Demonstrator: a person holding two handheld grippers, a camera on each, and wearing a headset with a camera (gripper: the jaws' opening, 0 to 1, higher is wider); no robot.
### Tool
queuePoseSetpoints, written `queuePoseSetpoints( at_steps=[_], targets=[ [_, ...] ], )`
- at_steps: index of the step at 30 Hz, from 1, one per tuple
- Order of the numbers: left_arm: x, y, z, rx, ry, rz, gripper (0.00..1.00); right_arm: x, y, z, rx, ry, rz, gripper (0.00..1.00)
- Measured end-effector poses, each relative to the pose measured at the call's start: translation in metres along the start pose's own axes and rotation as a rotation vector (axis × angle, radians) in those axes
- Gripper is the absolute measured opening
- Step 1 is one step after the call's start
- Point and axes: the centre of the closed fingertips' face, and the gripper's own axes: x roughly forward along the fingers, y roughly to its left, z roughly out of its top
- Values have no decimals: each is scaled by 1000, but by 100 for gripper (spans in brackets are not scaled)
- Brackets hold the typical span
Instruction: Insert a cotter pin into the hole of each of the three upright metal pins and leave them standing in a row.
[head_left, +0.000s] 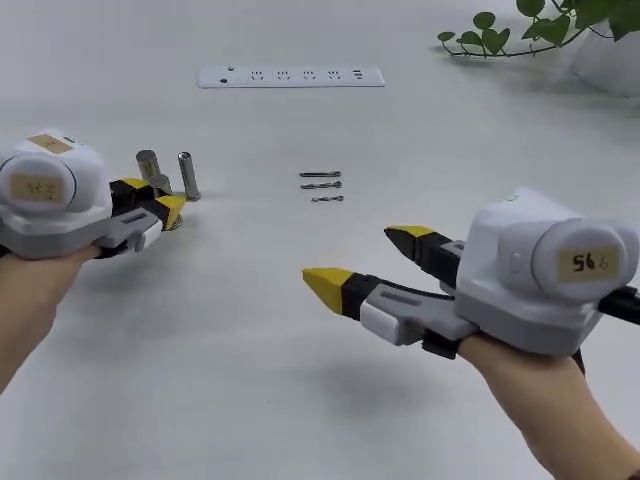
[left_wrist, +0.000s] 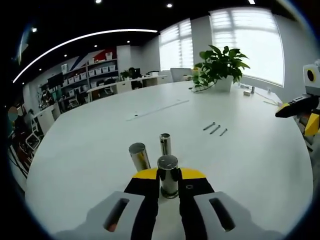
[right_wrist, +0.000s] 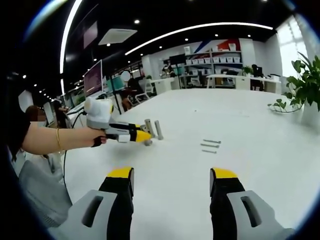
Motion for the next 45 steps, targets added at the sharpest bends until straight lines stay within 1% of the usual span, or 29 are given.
queuePoseSetpoints(
  at_steps=[4, 6, 7, 10, 14, 15, 18, 20, 24, 27, 30, 32, 34, 35, 40, 41, 45],
  targets=[
    [0, 0, 0, -15, -1, -3, 10, 0, -1, -1, 2, 1, -6, 58],
    [0, 0, 1, -41, 3, 1, 10, -1, -2, 0, 1, 0, -9, 58],
    [0, 0, 0, -42, 4, 2, 10, -1, -2, 0, 1, 0, -11, 58],
    [0, -1, 1, -23, 10, 8, 10, -3, -3, 0, 4, 0, -13, 58],
    [-2, -5, 0, 2, 19, 12, 10, -5, -4, 0, 3, -1, -17, 58],
    [-3, -5, -1, -12, 25, 15, 10, -6, -5, 1, 3, -2, -17, 58],
    [-5, -8, -2, -18, 28, 16, 10, -6, -4, 1, 5, -4, -16, 58],
    [-8, -12, -3, -20, 33, 17, 10, -7, -3, 1, 4, -3, -15, 58],
    [-11, -17, 0, -27, 23, 9, 10, -9, -2, 1, 0, -5, -14, 58],
    [-14, -25, 3, -38, 20, -3, 10, -10, -1, 0, 0, -4, -14, 58],
    [-16, -32, 4, -43, 21, -10, 10, -11, -1, 1, 0, -7, -13, 58],
    [-16, -38, 5, -41, 20, -17, 10, -12, 0, 1, -2, -7, -13, 58],
    [-16, -42, 6, -39, 20, -22, 10, -12, 0, 1, -3, -8, -12, 58],
    [-15, -47, 7, -43, 17, -28, 10, -13, 0, 1, -2, -8, -11, 58],
    [-12, -62, 9, -48, 14, -37, 10, -13, 1, 0, -2, -9, -8, 58],
    [-10, -67, 10, -54, 15, -41, 10, -14, 1, 0, -6, -8, -7, 58],
    [-7, -78, 12, -73, 8, -50, 10, -16, 1, 0, -22, -10, -4, 57]
  ],
)
